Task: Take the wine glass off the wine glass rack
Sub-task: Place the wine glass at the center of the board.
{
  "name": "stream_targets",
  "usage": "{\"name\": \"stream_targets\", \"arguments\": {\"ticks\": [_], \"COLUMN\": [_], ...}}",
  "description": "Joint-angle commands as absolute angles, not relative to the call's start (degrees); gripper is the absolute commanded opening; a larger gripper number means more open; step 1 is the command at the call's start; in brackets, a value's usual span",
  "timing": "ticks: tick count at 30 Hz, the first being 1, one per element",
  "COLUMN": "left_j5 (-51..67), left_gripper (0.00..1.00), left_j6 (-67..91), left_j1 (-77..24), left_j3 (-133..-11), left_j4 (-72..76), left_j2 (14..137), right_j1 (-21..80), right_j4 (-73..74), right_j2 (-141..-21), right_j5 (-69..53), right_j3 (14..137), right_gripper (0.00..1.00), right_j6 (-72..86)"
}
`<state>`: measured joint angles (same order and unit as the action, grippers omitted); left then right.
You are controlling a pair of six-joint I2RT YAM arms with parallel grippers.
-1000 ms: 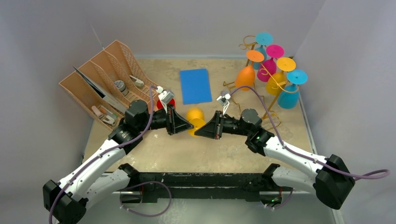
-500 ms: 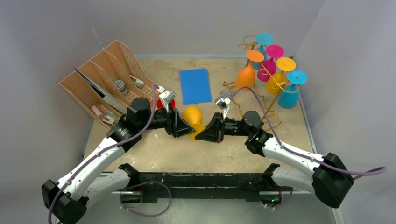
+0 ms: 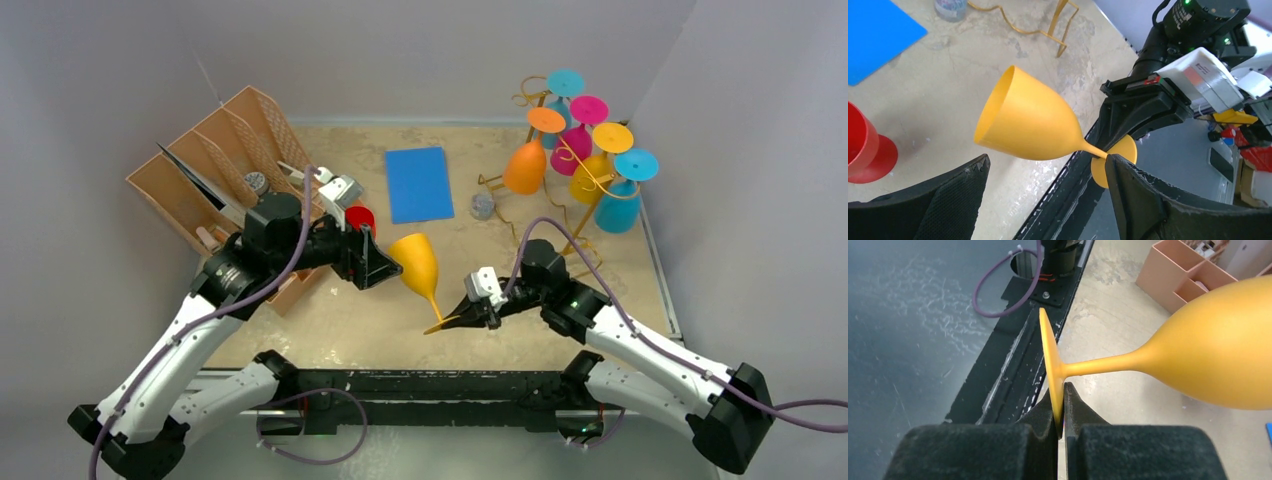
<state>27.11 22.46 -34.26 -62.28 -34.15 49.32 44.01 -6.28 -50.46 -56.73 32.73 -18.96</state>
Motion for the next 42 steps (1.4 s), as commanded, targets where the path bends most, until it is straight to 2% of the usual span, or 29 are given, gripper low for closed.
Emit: {"name": "stream_targets", "arguments": {"ticks": [1,4,9,14,18,25,30,36,42], "left_j5": [31.64,35.01,38.23,41.74,48.53,54.0,59.36,64.69,65.05], "left_gripper": [0.84,0.84,0.84,0.83,0.74,0.69,0.56,0.45,0.26], "left_j6": [20.46,21.83,22.99,24.58,23.69,22.57,21.73,20.31,20.65], "left_j1": [-34.28,-34.27,-34.25,-34.21,-34.24,-34.19,-34.26,-34.23,-34.27], "left_j3": [-65.14,-65.57,-64.44,-62.09,-62.09,-61.05,-62.57,-62.64,-61.38], "left_j4": [-36.61,-35.8,-35.44,-32.0,-30.98,-28.74,-28.3,-28.56,-28.42], "left_j2": [52.13,53.42,52.77,51.8,53.94,57.19,58.89,59.41,59.05], "right_j1": [44.26,44.25,44.23,44.27,44.22,44.24,44.28,44.26,44.27], "right_j4": [-0.58,-5.13,-0.41,-2.03,-4.17,-15.99,-15.56,-17.12,-17.05], "right_j2": [-49.7,-48.08,-46.4,-45.84,-44.64,-43.5,-43.51,-45.16,-45.68], "right_j5": [-62.58,-64.16,-64.37,-66.3,-66.32,-69.1,-67.5,-66.59,-66.36], "right_j3": [33.27,30.38,31.33,29.56,28.17,23.39,23.43,23.3,23.29], "right_gripper": [0.0,0.0,0.0,0.0,0.0,0.0,0.0,0.0,0.0], "right_j6": [-34.71,-33.29,-36.34,-35.81,-35.11,-29.05,-29.6,-29.42,-29.69]}}
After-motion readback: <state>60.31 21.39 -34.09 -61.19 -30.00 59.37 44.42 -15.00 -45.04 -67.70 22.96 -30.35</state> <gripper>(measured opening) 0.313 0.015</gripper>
